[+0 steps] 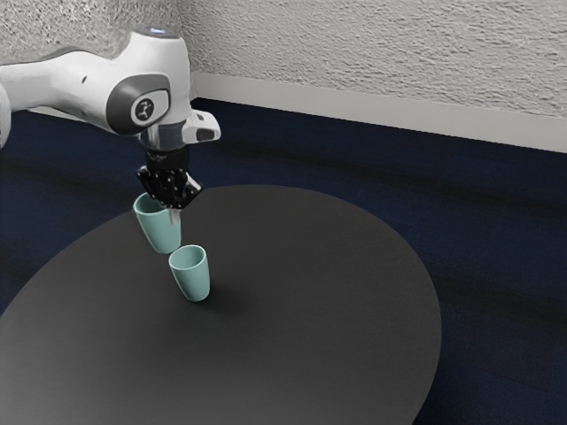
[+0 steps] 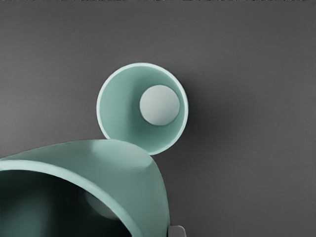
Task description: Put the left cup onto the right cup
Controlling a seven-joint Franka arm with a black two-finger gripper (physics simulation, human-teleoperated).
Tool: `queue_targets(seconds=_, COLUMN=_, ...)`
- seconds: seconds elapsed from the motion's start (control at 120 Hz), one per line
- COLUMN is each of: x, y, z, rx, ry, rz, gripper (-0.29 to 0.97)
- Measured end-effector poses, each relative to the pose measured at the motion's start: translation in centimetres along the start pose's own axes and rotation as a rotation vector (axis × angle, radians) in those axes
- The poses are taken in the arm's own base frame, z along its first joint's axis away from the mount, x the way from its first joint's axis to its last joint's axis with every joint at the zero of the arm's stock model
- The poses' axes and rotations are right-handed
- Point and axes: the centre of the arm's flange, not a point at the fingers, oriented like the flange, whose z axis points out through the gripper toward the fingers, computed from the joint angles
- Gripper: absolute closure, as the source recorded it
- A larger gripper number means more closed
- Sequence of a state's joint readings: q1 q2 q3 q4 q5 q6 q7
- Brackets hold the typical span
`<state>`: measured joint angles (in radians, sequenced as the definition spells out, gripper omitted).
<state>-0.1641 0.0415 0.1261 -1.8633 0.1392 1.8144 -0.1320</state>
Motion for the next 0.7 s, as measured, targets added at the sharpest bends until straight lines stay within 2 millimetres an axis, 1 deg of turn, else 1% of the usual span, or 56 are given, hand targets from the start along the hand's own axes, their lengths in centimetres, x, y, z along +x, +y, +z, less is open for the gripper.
queue_targets(seconds=0.167, x=0.5, y=0.6, z=0.1, rx=0.002, ry=0.002, rz=0.008, gripper=0.76)
queue_targets(seconds=0.7, x=2.6, y=0.9, z=1.6, rx=0.011, ry=-0.009, rz=0.011, gripper=0.76)
